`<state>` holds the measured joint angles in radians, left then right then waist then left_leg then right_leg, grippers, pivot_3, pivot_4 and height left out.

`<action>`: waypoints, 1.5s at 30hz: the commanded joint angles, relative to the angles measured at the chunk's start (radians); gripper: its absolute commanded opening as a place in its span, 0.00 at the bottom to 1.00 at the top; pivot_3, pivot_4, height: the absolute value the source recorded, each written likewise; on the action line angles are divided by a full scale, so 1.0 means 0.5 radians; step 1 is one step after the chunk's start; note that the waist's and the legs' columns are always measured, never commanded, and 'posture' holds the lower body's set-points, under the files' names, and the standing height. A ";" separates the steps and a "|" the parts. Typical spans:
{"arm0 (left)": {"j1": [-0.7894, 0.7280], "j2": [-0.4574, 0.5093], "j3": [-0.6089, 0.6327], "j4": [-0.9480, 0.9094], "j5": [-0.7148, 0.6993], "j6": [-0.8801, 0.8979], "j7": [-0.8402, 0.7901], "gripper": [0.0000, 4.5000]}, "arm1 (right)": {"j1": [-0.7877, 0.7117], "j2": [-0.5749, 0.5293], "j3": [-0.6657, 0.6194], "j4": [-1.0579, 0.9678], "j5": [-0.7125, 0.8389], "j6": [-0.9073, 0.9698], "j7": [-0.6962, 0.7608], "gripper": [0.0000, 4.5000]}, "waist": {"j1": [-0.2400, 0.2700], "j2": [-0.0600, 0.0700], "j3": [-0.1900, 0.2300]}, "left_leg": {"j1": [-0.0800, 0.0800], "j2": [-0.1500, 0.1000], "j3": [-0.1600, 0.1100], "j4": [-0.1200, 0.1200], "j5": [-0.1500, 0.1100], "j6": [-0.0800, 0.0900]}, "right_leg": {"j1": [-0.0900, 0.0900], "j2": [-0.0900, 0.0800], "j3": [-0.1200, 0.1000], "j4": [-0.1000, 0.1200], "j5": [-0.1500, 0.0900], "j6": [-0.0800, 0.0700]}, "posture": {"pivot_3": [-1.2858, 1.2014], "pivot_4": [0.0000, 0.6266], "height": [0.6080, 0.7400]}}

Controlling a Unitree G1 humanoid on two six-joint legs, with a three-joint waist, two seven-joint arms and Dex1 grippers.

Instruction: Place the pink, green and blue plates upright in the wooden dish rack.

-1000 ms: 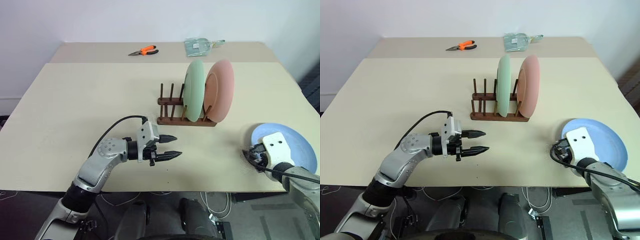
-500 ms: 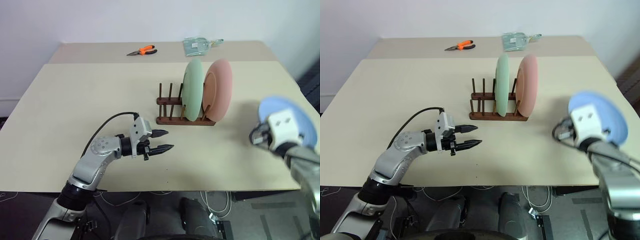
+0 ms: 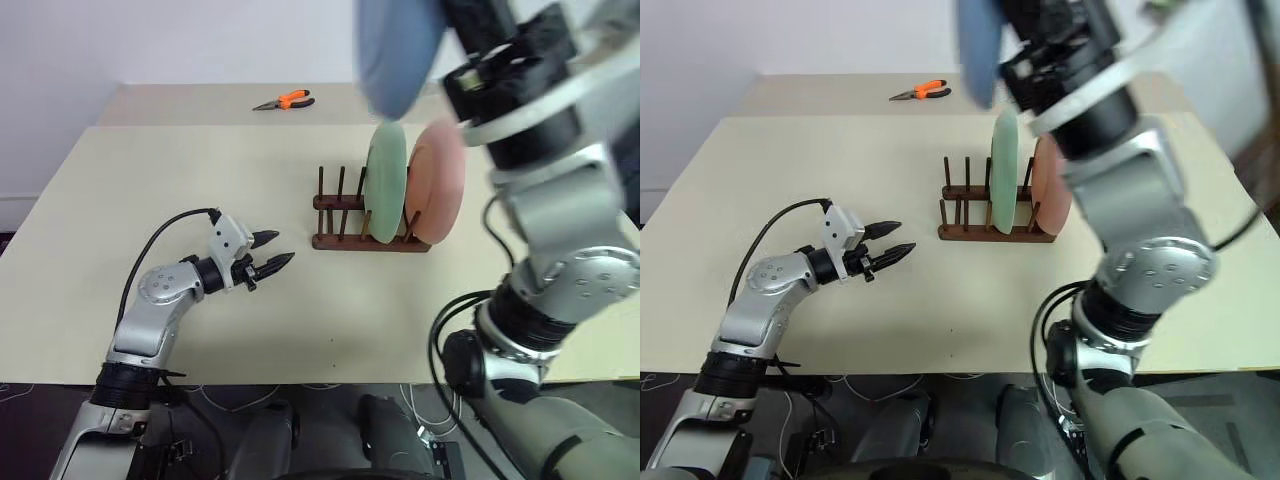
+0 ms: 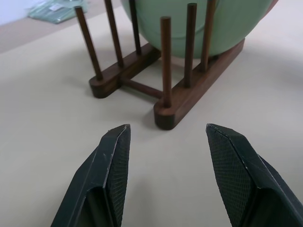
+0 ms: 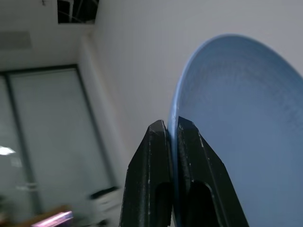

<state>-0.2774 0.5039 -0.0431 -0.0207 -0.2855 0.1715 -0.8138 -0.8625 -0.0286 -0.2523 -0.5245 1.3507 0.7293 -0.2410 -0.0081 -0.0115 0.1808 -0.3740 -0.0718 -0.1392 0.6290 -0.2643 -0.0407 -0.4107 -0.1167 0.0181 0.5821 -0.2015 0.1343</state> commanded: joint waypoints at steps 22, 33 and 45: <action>0.140 0.022 0.129 -0.257 -0.037 0.054 0.084 0.58 | 0.133 0.074 0.215 0.646 -0.218 -0.069 -0.216 0.33 | -0.023 0.002 0.001 | 0.000 0.001 0.008 -0.002 0.001 -0.002 | -0.008 0.005 0.002 0.012 0.000 0.000 | 0.52 0.24 1.00; 0.184 0.037 0.130 -0.284 -0.015 0.075 0.105 0.58 | 0.292 -1.007 0.116 0.093 -0.808 -0.166 0.900 0.65 | 0.000 -0.003 -0.001 | -0.002 0.001 0.008 0.000 0.001 -0.001 | -0.002 0.004 -0.001 0.002 -0.002 0.005 | 0.52 0.24 1.00; 0.186 0.107 0.209 -0.053 0.043 -0.020 0.119 0.58 | 1.898 -1.651 -0.482 0.365 -1.483 -0.513 1.731 0.97 | 0.010 -0.002 -0.001 | 0.002 0.003 0.020 0.002 -0.002 0.003 | 0.003 0.000 0.002 -0.004 -0.009 0.003 | 0.52 0.24 1.00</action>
<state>-0.1815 0.5484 0.0357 -0.0389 -0.2689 0.1865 -0.7563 0.0886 -0.8486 -0.5019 -0.3488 0.6720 0.5481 0.5902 -0.0029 -0.0127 0.1801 -0.3732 -0.0705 -0.1283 0.6304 -0.2652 -0.0395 -0.4092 -0.1173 0.0201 0.5801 -0.2058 0.1356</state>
